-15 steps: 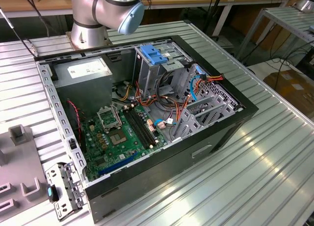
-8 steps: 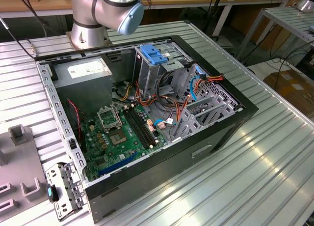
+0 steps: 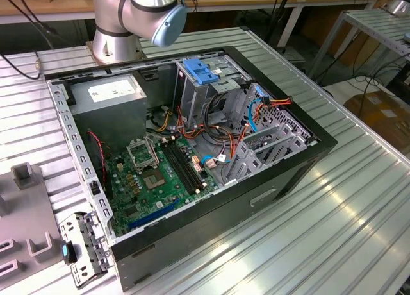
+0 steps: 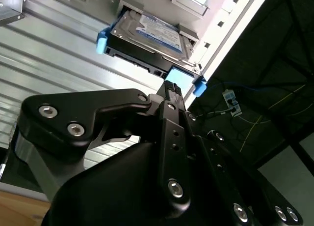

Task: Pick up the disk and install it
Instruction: 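Reach for the disk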

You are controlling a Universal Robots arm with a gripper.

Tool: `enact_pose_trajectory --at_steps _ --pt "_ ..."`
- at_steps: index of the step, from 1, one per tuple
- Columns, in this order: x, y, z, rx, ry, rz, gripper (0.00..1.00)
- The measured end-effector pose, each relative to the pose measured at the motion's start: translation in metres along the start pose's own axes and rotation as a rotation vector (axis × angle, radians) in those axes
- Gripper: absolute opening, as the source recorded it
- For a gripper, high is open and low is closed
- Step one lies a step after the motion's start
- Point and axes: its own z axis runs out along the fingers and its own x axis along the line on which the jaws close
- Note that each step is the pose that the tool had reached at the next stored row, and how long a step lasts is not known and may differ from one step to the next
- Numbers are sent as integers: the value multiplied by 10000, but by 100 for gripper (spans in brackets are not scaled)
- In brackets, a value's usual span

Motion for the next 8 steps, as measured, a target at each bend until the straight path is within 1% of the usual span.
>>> enact_pose_trajectory --at_steps 1,2,8 --pt "55 -1 3 1 2 1 11" --pt "74 -1 5 1 2 1 11" --pt "88 -2 6 1 1 0 11"
